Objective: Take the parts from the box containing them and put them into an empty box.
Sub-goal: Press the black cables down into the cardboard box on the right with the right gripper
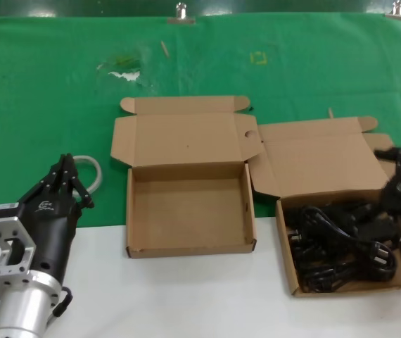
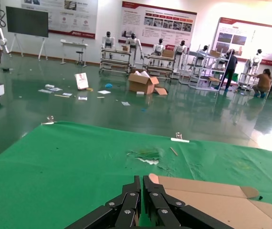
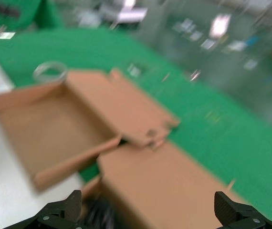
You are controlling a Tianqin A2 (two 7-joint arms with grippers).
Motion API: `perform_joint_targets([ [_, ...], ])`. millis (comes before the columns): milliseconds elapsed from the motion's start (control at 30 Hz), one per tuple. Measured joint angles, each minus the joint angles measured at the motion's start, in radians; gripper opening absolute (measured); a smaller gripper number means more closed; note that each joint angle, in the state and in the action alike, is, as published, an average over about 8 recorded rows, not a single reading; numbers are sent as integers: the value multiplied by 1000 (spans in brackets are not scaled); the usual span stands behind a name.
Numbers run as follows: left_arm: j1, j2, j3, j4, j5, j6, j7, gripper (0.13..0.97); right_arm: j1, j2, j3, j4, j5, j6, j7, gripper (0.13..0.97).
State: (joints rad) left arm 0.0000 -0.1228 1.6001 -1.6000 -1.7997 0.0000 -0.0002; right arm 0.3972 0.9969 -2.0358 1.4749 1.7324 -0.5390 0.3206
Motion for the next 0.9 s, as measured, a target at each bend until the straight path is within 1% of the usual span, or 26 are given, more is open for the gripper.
perform_joint_targets([
  [100,0,0,0,0,0,0,0,156,69,19,-39,-34,-64,-128,62,966],
  [200,0,0,0,0,0,0,0,156,137,22,-74,-74,-126,-253,90,966],
  [300,0,0,0,0,0,0,0,156,202,8,-101,-119,-187,-363,83,966],
  [433,0,0,0,0,0,0,0,156,278,-22,-128,-164,-258,-483,40,966],
  [667,0,0,0,0,0,0,0,156,355,-72,-156,-186,-342,-631,-38,966],
  [900,0,0,0,0,0,0,0,156,381,-114,-165,-225,-383,-701,-90,966],
])
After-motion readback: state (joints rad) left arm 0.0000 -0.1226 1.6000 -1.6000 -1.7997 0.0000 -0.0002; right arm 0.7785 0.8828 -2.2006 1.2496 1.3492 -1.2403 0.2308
